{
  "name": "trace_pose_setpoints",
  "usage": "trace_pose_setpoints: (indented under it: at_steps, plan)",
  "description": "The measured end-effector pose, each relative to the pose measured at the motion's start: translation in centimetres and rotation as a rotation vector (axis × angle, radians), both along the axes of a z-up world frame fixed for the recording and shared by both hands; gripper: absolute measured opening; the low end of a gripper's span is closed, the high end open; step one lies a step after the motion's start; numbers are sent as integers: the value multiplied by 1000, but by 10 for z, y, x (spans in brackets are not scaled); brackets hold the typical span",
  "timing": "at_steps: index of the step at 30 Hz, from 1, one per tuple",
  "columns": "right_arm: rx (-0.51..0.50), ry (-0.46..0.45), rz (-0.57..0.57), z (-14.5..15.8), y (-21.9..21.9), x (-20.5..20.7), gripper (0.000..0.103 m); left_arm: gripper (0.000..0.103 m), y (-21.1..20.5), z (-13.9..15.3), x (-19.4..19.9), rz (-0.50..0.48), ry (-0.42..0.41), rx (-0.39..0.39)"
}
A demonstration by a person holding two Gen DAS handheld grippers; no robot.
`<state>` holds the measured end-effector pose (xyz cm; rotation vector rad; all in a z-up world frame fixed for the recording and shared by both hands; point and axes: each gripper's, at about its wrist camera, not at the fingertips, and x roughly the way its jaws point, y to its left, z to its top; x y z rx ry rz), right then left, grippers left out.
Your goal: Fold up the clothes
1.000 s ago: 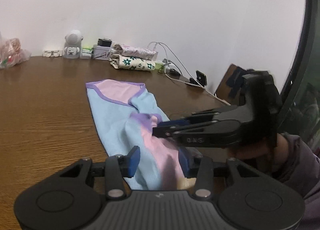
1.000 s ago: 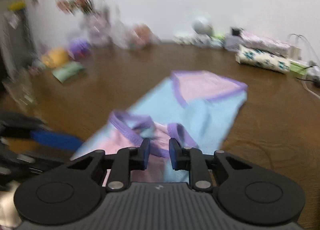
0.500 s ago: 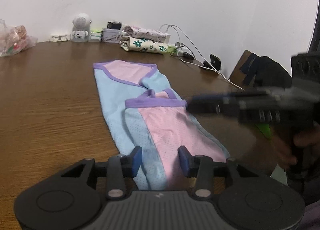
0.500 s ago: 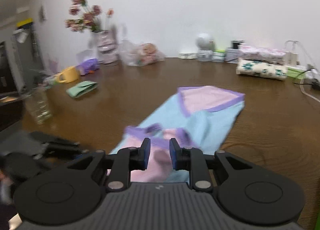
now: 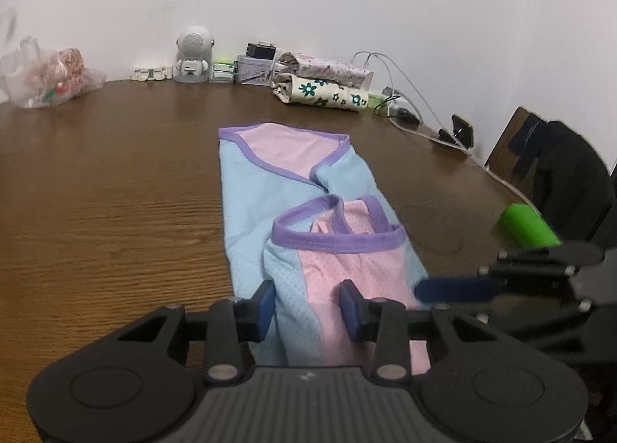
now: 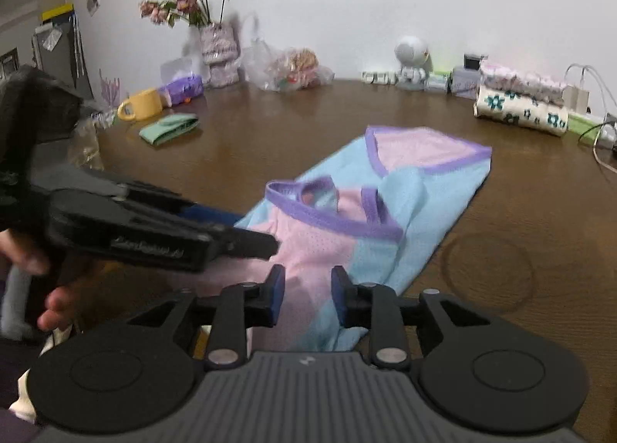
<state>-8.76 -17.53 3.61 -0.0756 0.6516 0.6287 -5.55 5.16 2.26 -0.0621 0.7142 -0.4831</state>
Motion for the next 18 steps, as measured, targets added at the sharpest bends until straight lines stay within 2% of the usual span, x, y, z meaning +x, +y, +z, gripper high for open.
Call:
trace_pose_setpoints:
  at_steps: [4,6,10,14,16,18]
  plan:
    - [-1,-6,14,3,-9,-14,47,42,17,7,-14,-38,-38,-33]
    - [5,-21,36,7,-15,-24,55,44,29,10,-26,-87,-64,-44]
    - [6,-30,93,7,-21,-41,55,45,43,7,-49,-192,-89,-68]
    - [-15,-14,107,-2,-15,-40,51,44,36,-5,-50,-197,-55,-30]
    - [-14,-13,101,-6,-14,-37,47,43,36,-8,-50,-195,-53,-26]
    - [-14,-19,99,-8,-14,-37,32,39,39,-11,-50,-197,-56,-40]
